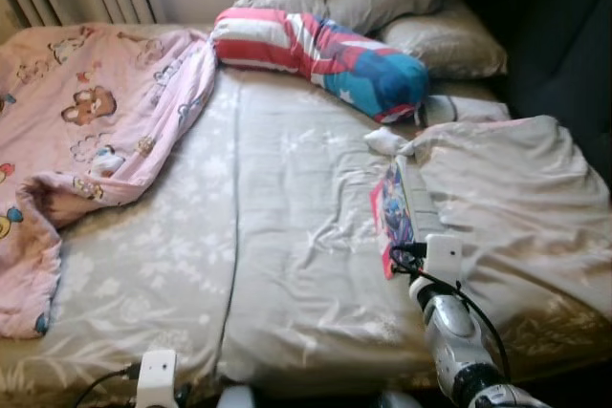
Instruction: Clean up the room
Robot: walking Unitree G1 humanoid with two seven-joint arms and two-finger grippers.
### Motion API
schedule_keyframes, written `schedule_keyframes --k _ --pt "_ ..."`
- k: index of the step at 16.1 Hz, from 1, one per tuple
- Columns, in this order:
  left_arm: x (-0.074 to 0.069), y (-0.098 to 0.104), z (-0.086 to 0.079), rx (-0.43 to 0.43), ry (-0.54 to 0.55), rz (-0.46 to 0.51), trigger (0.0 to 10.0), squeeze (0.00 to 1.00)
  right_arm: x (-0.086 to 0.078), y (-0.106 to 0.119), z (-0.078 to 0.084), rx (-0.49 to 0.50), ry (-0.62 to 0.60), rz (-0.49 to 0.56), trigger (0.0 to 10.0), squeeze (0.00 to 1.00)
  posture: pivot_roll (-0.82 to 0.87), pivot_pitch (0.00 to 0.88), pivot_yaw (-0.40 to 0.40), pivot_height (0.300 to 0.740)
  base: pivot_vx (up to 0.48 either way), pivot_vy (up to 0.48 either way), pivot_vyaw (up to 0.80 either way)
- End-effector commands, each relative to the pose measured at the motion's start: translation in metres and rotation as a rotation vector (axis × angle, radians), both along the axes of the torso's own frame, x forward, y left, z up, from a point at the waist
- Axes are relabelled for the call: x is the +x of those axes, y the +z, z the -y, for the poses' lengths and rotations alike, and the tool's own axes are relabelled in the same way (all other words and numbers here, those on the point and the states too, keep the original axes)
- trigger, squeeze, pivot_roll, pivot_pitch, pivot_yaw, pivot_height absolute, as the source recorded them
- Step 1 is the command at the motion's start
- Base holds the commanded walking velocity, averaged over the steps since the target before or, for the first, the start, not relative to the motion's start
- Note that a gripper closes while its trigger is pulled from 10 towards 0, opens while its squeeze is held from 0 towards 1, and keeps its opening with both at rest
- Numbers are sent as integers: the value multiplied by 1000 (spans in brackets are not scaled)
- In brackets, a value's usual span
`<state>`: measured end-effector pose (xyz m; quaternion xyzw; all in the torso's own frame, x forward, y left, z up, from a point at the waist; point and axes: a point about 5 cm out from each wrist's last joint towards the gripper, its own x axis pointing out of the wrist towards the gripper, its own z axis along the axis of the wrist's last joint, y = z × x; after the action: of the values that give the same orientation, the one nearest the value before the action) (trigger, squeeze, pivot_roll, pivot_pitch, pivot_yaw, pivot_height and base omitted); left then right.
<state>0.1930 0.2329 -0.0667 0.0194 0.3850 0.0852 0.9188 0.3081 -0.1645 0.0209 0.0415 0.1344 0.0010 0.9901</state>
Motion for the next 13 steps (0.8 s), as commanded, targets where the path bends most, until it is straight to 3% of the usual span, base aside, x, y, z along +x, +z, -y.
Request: schedule_keyframes --k 1,11,13 --pt "-10 -5 -1 -6 14 -27 10000 0 5 7 -1 -10 14 46 10000 0 124 115 -20 643 319 0 0" --pt "-13 -6 -1 -11 18 -27 10000 0 3 5 9 2 -70 16 10000 0 137 118 -24 643 341 0 0" --pt "-13 -6 -2 -8 14 -29 10000 0 4 6 10 7 -74 28 10000 0 136 119 -24 643 369 0 -616"
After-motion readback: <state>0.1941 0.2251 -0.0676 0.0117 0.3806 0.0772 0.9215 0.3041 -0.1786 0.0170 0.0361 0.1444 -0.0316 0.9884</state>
